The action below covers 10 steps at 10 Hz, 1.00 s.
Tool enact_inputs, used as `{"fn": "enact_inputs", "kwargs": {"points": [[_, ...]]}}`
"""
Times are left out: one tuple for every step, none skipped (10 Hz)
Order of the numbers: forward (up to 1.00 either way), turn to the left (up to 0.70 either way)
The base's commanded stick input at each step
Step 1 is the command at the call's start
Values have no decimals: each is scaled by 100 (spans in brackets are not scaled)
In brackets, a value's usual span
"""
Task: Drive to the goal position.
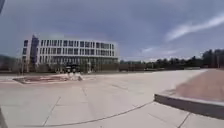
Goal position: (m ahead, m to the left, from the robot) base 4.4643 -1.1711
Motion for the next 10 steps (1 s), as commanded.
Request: {"fn": "enact_inputs", "kwargs": {"points": [[100,0],[100,0],[100,0],[100,0],[100,-1],[100,-3],[100,-13],[100,-35],[100,-36],[100,-36]]}}
